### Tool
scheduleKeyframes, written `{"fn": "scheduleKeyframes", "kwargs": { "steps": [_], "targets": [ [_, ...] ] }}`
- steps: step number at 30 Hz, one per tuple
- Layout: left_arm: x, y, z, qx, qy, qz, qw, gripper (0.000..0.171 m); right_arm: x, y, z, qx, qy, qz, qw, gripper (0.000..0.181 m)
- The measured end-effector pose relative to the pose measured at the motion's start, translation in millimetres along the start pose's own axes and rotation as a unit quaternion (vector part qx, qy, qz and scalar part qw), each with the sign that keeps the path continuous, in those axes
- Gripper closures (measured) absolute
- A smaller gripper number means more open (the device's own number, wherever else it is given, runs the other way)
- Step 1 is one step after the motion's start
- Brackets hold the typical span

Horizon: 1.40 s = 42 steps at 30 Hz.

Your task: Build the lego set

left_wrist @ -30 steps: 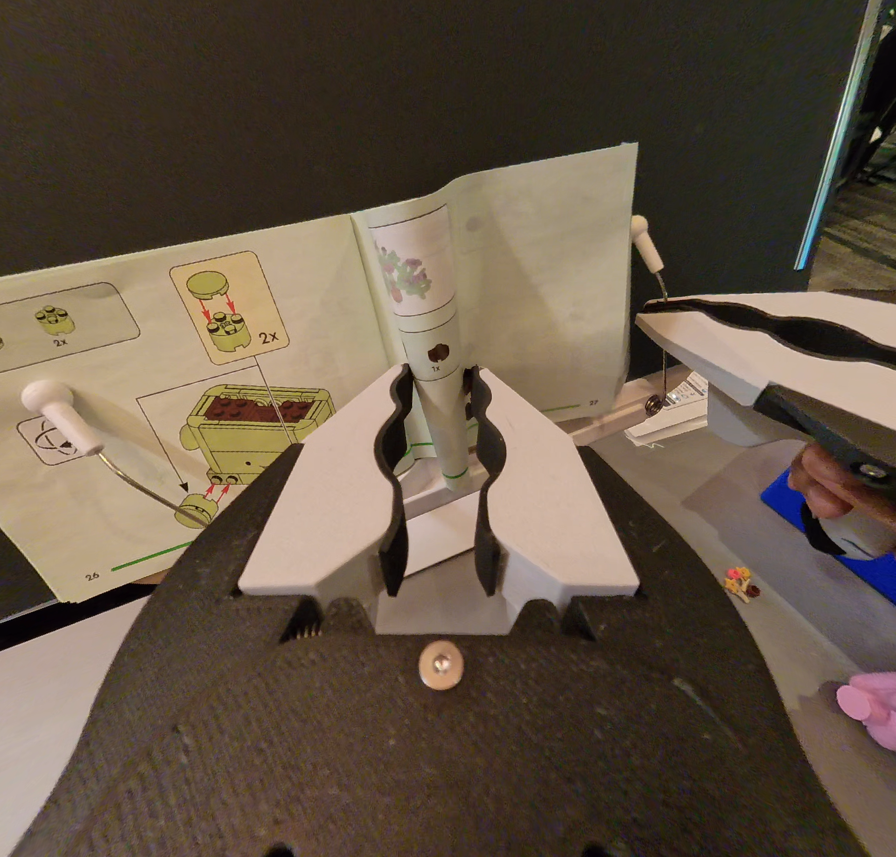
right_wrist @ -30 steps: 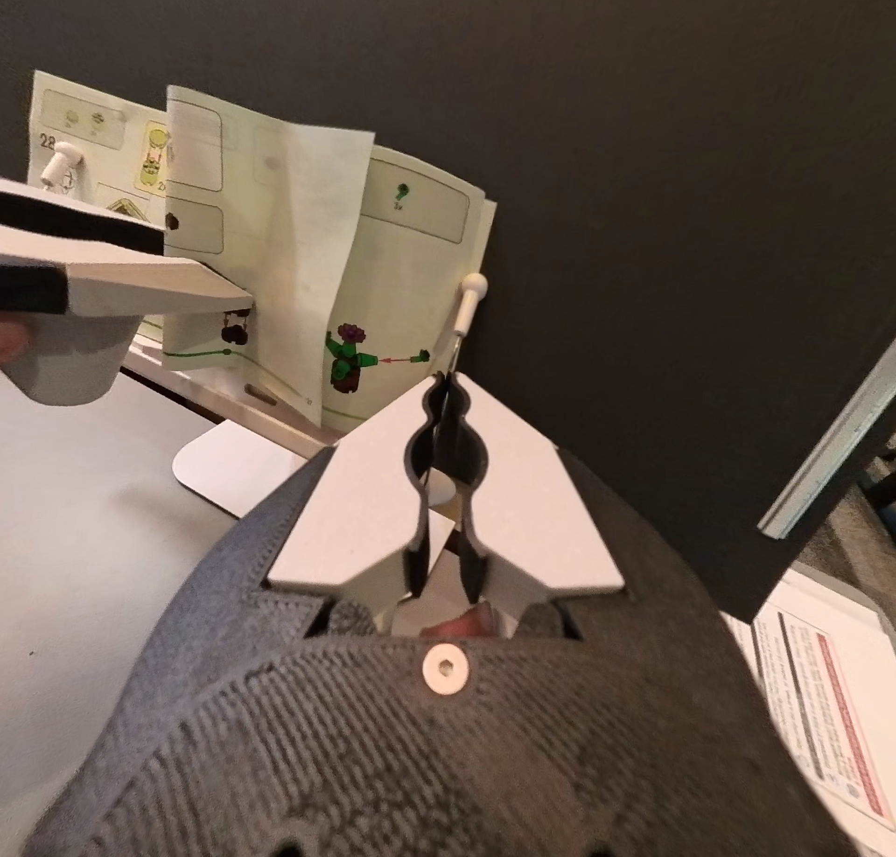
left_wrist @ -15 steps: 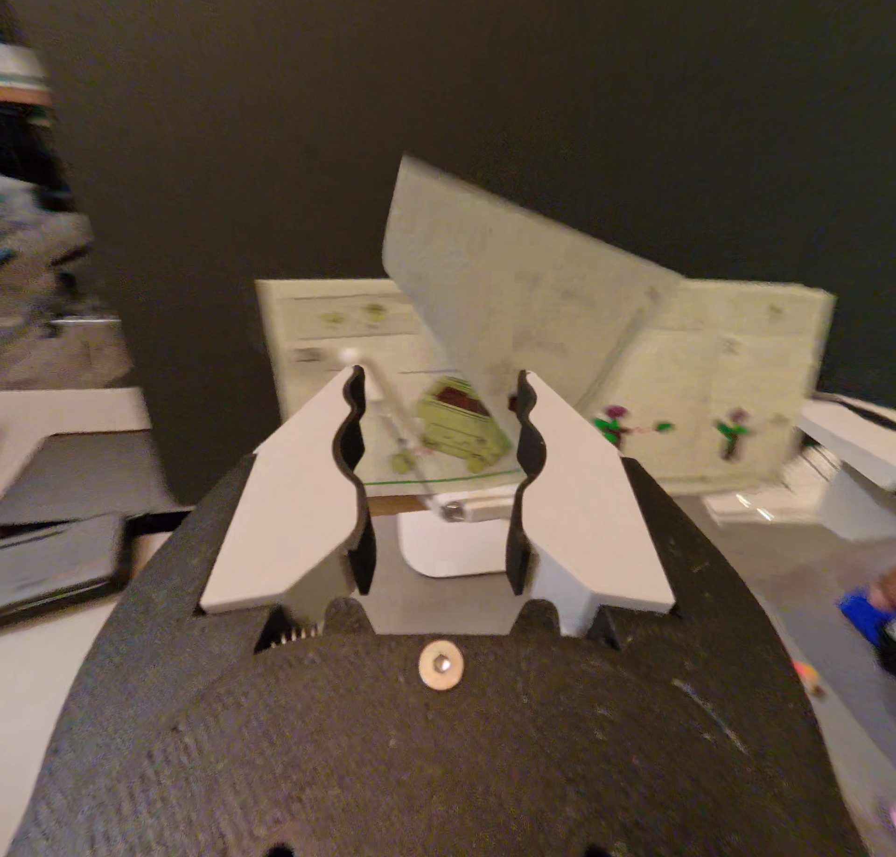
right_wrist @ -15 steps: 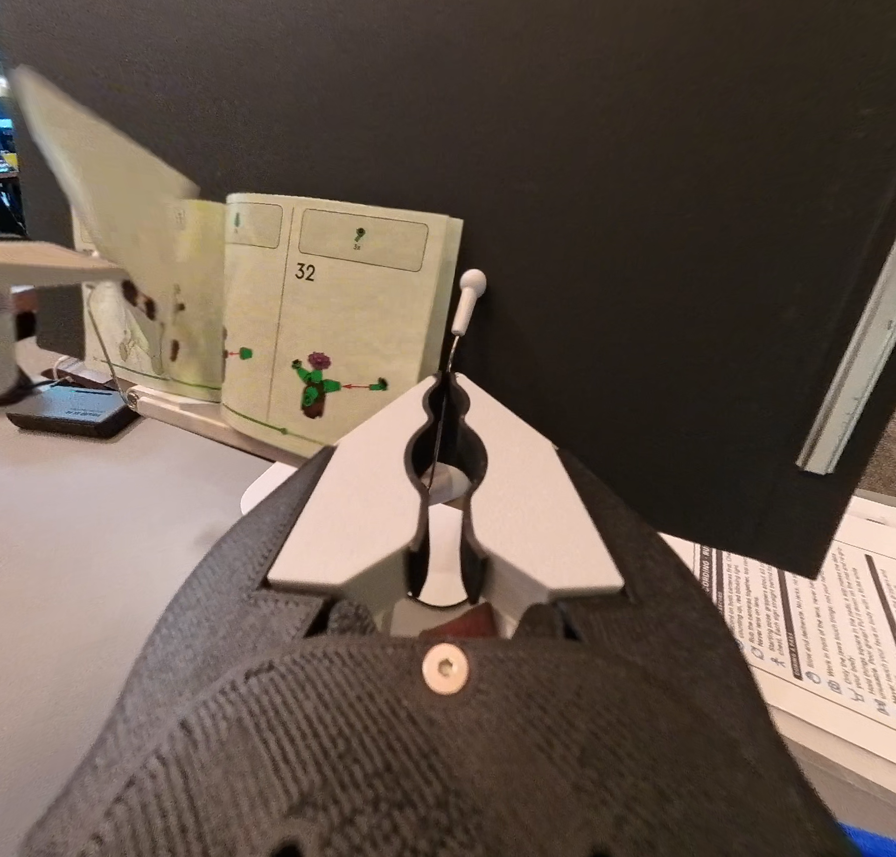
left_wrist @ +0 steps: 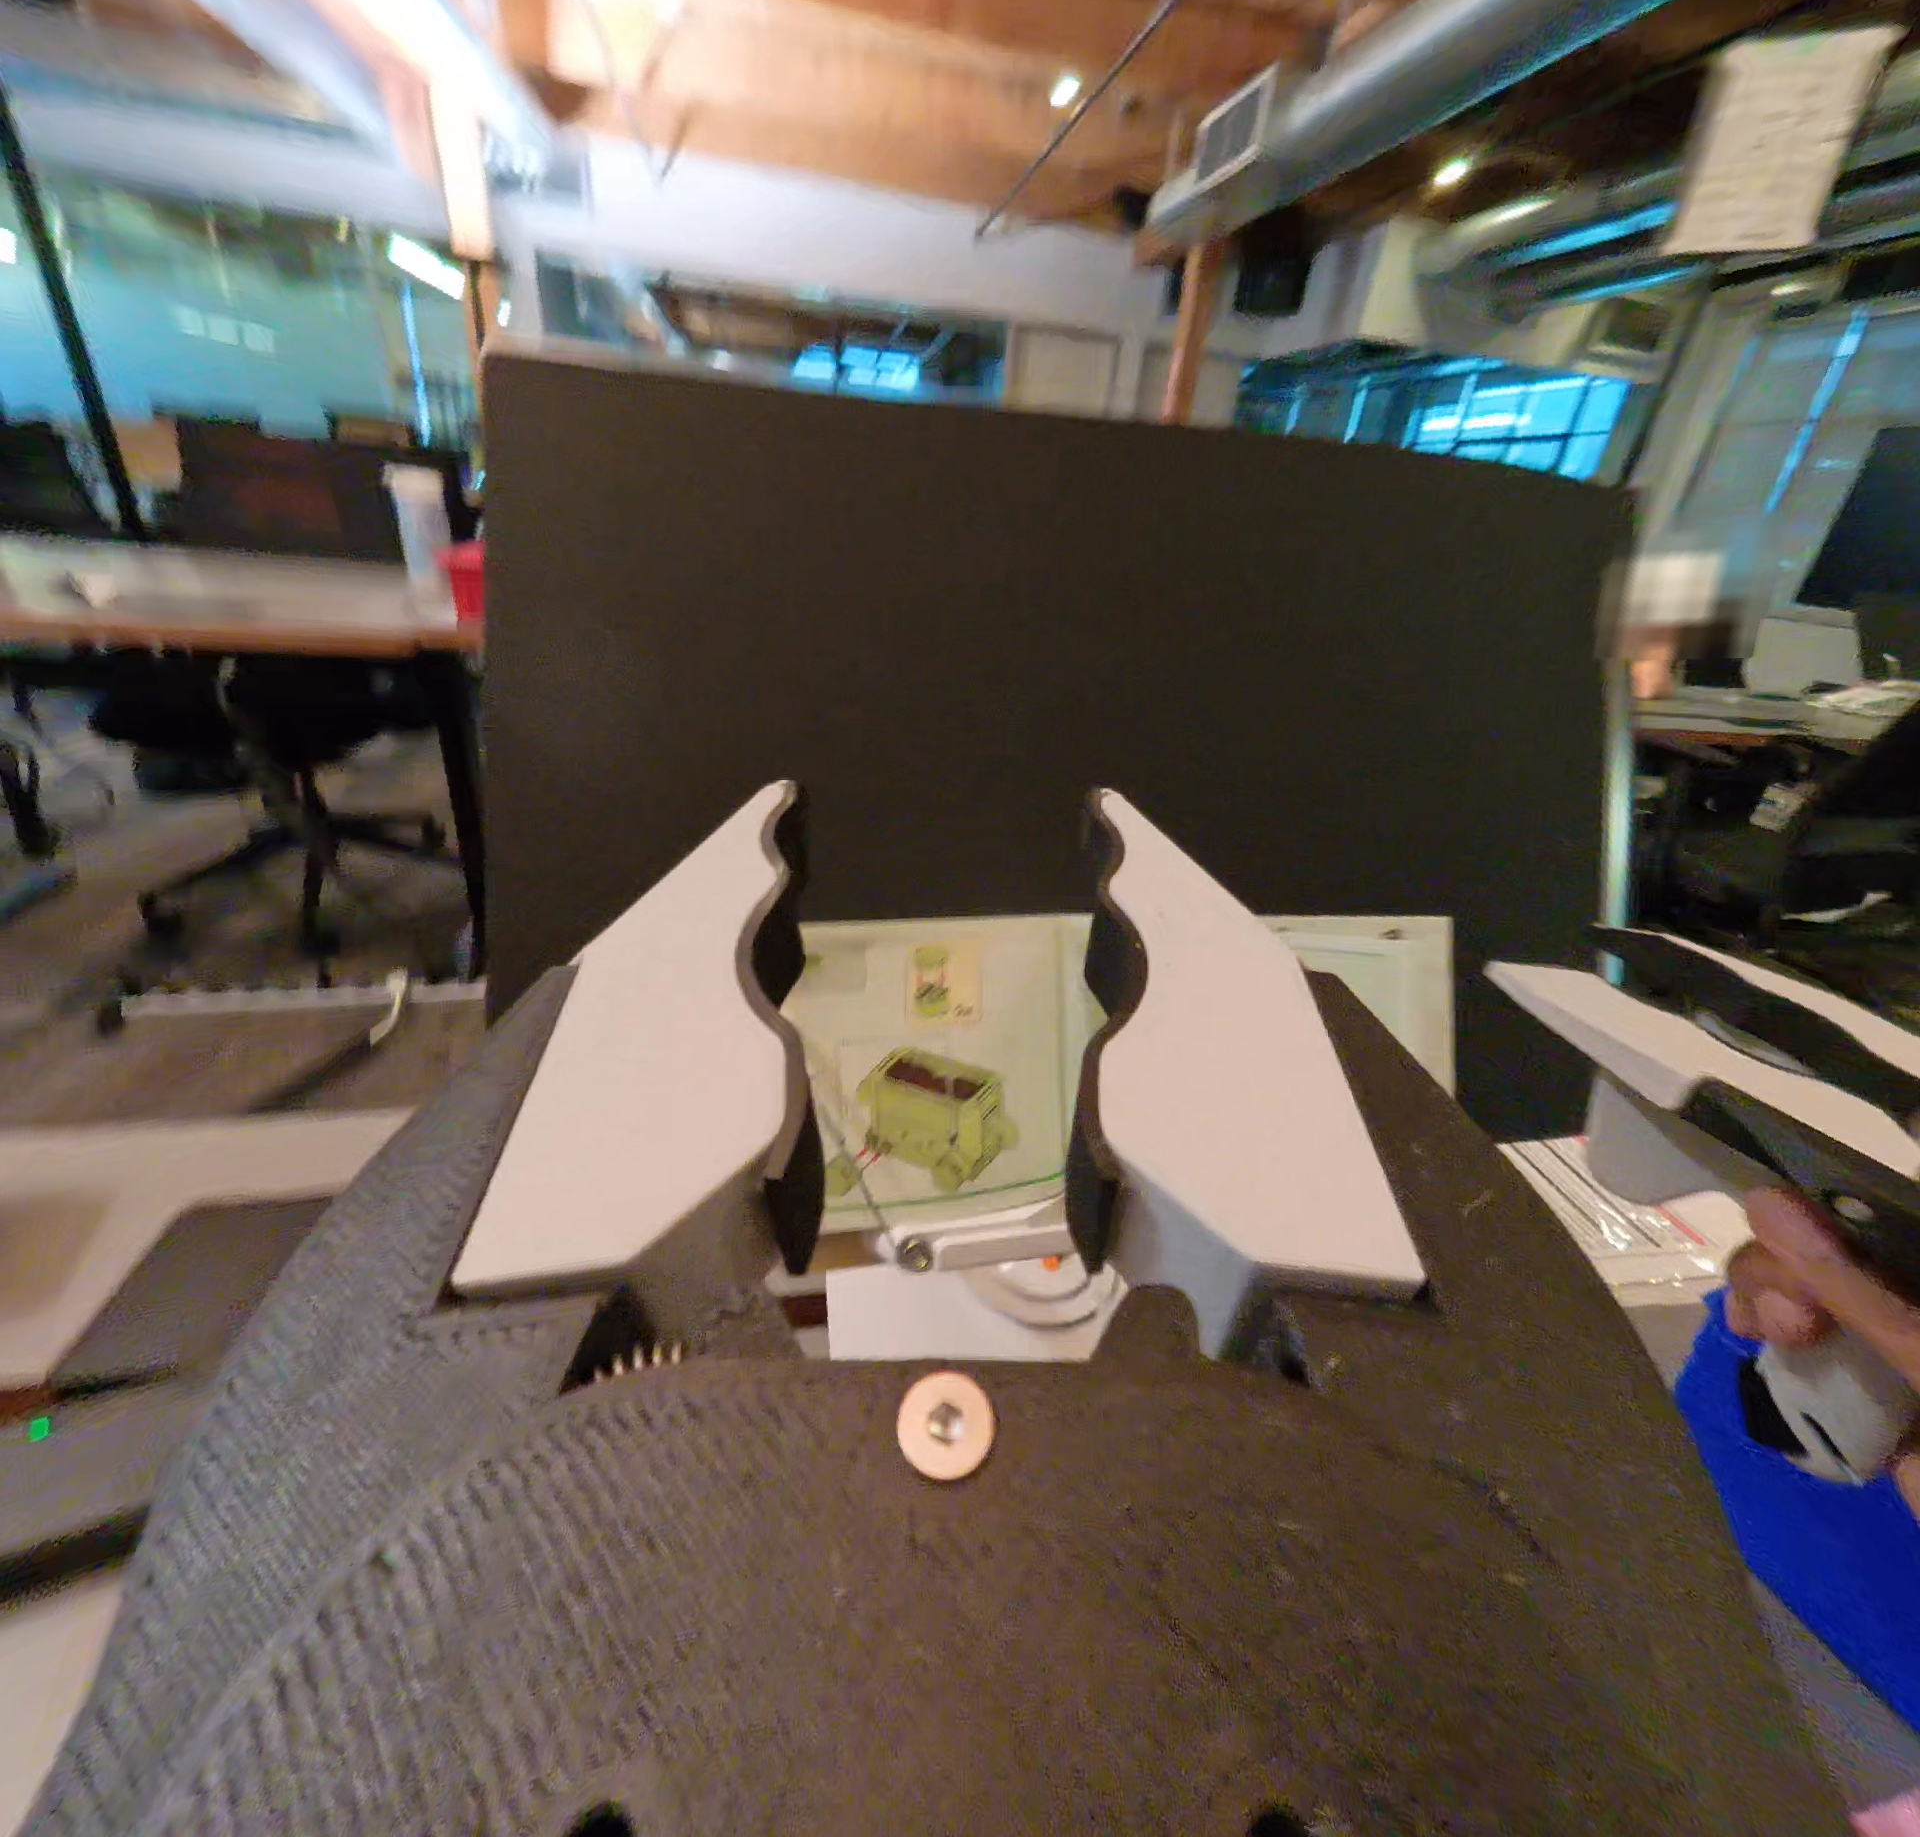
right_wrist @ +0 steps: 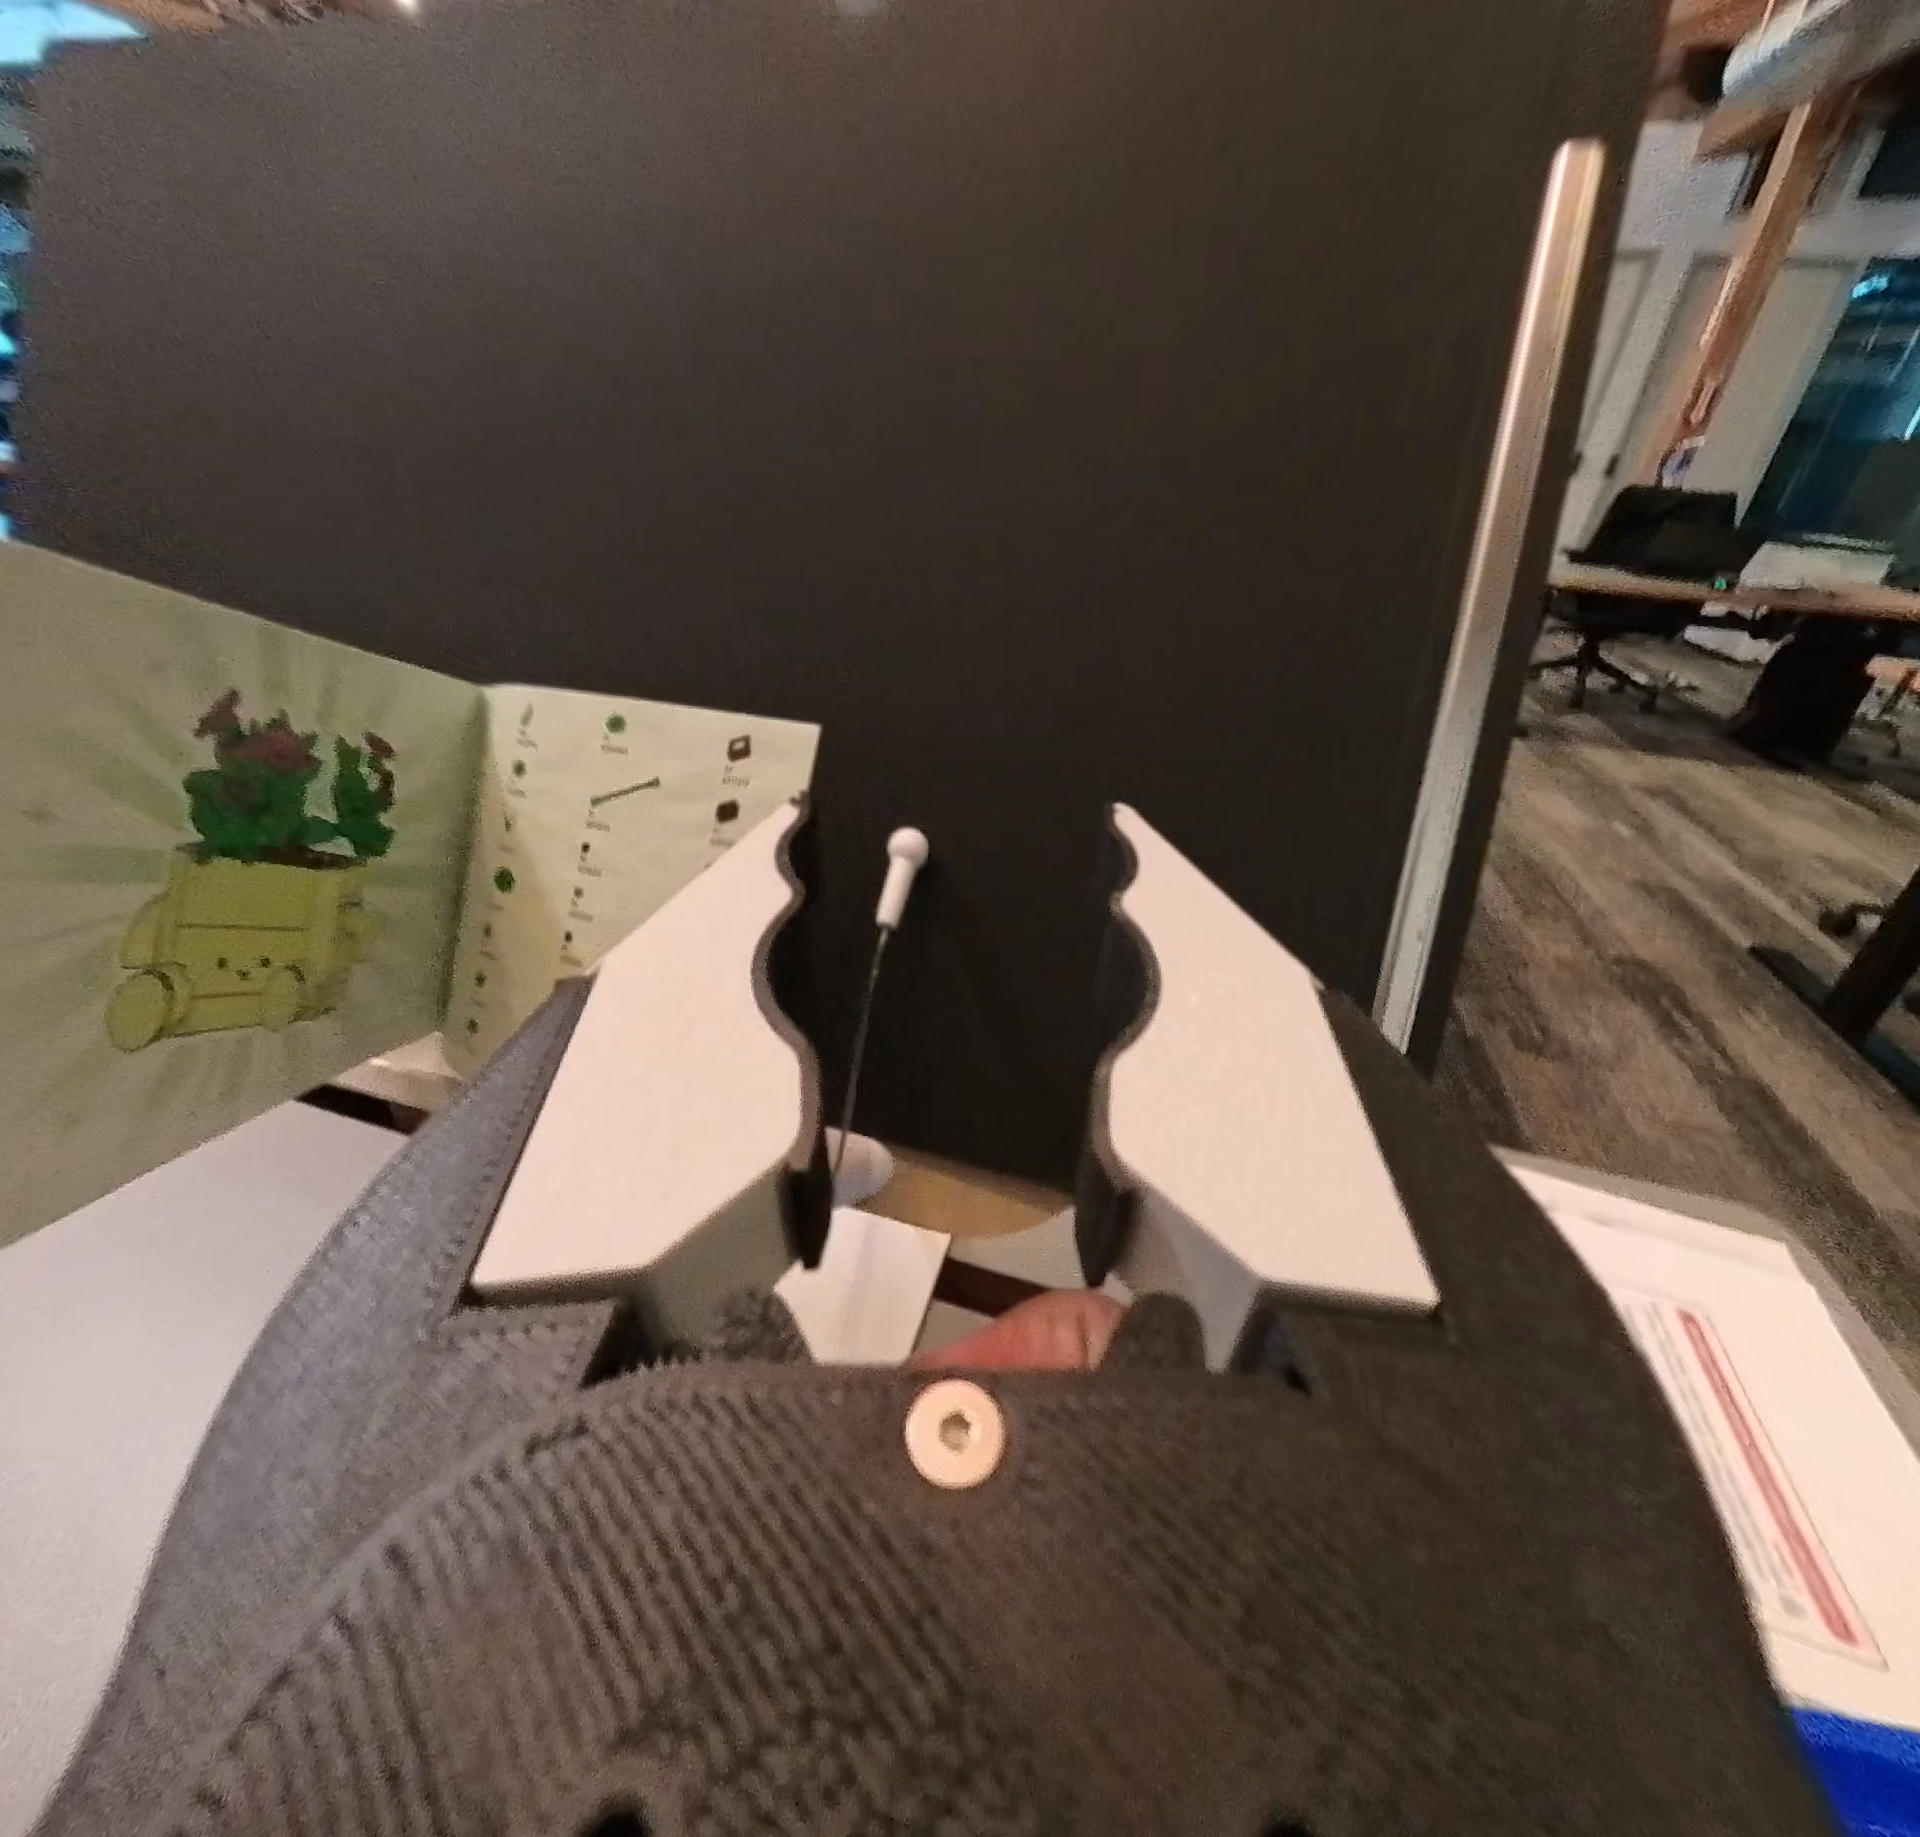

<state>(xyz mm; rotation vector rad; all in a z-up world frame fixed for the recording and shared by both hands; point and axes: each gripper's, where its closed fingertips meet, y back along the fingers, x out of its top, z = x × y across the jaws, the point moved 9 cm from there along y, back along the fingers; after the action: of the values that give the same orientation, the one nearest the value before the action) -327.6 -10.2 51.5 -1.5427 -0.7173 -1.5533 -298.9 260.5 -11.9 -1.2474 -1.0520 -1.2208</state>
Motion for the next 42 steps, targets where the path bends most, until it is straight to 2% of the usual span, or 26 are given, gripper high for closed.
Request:
{"fn": "scheduleKeyframes", "kwargs": {
  "steps": [2,4,5,7,9,12,15,17,19,20,21,22,26,30,33,35,39,42],
  "targets": [
    [9,9,18,-0.038,-0.02,0.004,0.999,0.125,9,5,-4,0.016,0.002,0.02,1.0,0.128],
    [4,7,35,-0.11,-0.018,-0.049,0.993,0.13,20,13,-12,0.043,0.007,0.053,0.998,0.123],
    [-2,4,42,-0.141,-0.017,-0.089,0.986,0.14,26,18,-17,0.06,0.013,0.075,0.995,0.121],
    [-20,-8,44,-0.138,-0.032,-0.146,0.979,0.148,34,25,-24,0.07,0.025,0.103,0.992,0.121],
    [-39,-23,44,-0.119,-0.05,-0.189,0.973,0.153,35,26,-22,0.046,0.036,0.105,0.993,0.127],
    [-67,-42,52,-0.132,-0.047,-0.237,0.961,0.153,14,11,-11,0.001,0.052,0.034,0.998,0.13],
    [-86,-56,65,-0.114,-0.085,-0.263,0.954,0.156,-19,-9,-7,0.017,0.016,-0.07,0.997,0.126],
    [-95,-63,73,-0.082,-0.13,-0.253,0.955,0.16,-35,-18,-8,0.035,-0.004,-0.11,0.993,0.127],
    [-102,-69,82,-0.079,-0.14,-0.236,0.958,0.161,-43,-22,-10,0.04,-0.012,-0.121,0.992,0.141],
    [-105,-72,87,-0.087,-0.134,-0.224,0.961,0.161,-45,-23,-11,0.044,-0.01,-0.12,0.992,0.152],
    [-109,-75,89,-0.088,-0.125,-0.213,0.965,0.163,-46,-23,-12,0.048,-0.009,-0.116,0.992,0.172],
    [-112,-78,91,-0.089,-0.118,-0.205,0.968,0.164,-46,-23,-13,0.05,-0.013,-0.111,0.992,0.181],
    [-124,-90,92,-0.075,-0.121,-0.188,0.972,0.171,-48,-23,-10,0.065,-0.067,-0.103,0.99,0.181],
    [-133,-97,91,-0.053,-0.138,-0.189,0.971,0.171,-52,-19,1,0.082,-0.176,-0.091,0.977,0.181],
    [-132,-98,91,-0.051,-0.125,-0.189,0.973,0.171,-55,-15,4,0.077,-0.199,-0.074,0.974,0.181],
    [-132,-98,92,-0.051,-0.13,-0.188,0.972,0.171,-53,-14,-3,0.08,-0.146,-0.063,0.984,0.181],
    [-132,-97,92,-0.053,-0.125,-0.187,0.973,0.171,-46,-17,-21,0.075,0.035,-0.08,0.993,0.181],
    [-132,-97,92,-0.056,-0.128,-0.188,0.972,0.171,-47,-20,-21,0.061,0.039,-0.092,0.993,0.181]
  ]
}}
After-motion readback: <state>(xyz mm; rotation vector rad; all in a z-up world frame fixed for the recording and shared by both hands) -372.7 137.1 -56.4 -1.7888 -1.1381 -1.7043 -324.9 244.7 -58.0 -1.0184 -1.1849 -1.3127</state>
